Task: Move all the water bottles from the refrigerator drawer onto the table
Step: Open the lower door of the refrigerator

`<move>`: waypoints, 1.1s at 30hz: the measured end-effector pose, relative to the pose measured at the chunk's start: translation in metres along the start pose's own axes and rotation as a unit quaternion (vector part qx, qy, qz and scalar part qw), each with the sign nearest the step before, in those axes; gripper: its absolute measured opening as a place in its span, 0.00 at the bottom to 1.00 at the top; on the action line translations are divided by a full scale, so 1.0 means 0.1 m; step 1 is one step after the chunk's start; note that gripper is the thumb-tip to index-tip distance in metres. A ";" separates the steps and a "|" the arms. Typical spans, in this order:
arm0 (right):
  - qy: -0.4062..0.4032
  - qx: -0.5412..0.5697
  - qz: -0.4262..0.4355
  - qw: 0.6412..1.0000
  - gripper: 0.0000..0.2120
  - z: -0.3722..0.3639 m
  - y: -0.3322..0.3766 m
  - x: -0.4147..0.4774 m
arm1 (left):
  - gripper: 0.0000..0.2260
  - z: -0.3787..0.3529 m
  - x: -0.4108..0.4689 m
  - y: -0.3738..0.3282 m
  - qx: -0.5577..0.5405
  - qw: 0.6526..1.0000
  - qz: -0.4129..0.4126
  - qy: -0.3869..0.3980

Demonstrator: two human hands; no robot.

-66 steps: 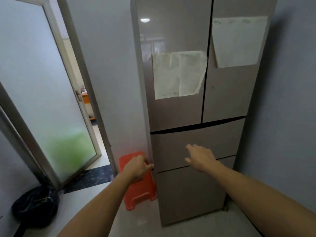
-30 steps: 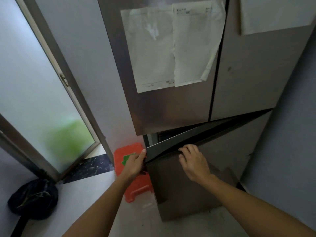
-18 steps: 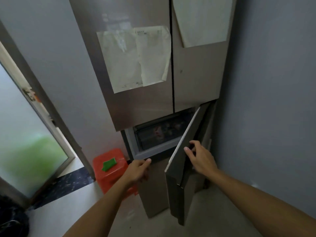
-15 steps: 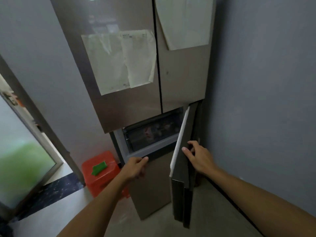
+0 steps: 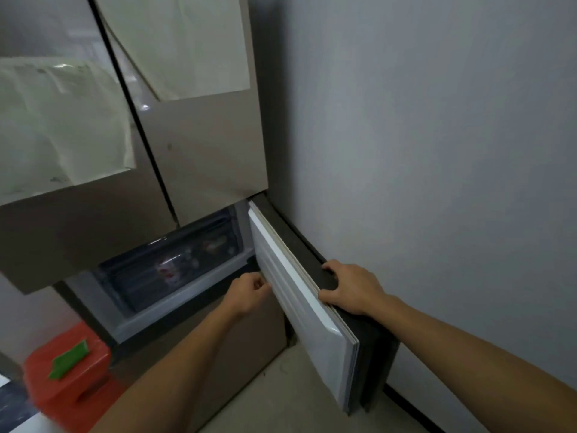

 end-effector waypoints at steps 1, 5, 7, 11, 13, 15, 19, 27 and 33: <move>-0.001 -0.008 0.003 1.000 0.33 0.06 -0.16 0.03 | 0.08 -0.10 0.12 -0.12 0.006 1.000 -0.007 -0.009; -0.016 -0.033 0.027 0.999 0.29 0.29 -0.76 0.15 | 0.19 -0.51 0.55 -0.59 0.045 0.997 -0.037 -0.046; -0.034 -0.047 0.040 0.998 0.26 0.35 -1.03 0.23 | 0.23 -0.72 0.72 -0.83 0.044 0.995 -0.052 -0.068; -0.072 -0.118 0.052 0.989 0.22 0.42 -1.50 0.47 | 0.23 -1.10 1.00 -1.21 0.099 0.991 -0.062 -0.061; -0.087 -0.143 0.053 0.984 0.22 0.46 -1.71 0.57 | 0.23 -1.22 1.13 -1.36 0.150 0.985 -0.074 -0.050; -0.101 -0.150 0.052 0.982 0.21 0.52 -1.89 0.66 | 0.24 -1.29 1.27 -1.48 0.191 0.977 -0.085 -0.044; -0.107 -0.132 0.052 0.984 0.20 0.66 -2.16 0.84 | 0.26 -1.35 1.54 -1.67 0.220 0.972 -0.082 -0.025; -0.117 -0.118 0.066 0.984 0.19 0.77 -2.36 1.06 | 0.26 -1.39 1.75 -1.76 0.228 0.969 -0.088 -0.027; -0.143 -0.098 0.054 0.983 0.17 0.80 -2.37 1.18 | 0.24 -1.26 1.76 -1.67 0.207 0.973 -0.101 -0.016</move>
Point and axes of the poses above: each hand's wrist, its own x-axis towards the middle knuckle, its own z-axis out of the back of the hand, y = z × x, the point moved 1 cm from there along x, towards the middle knuckle, and after that the axes turned 3 degrees about y, right-handed, at the moved point
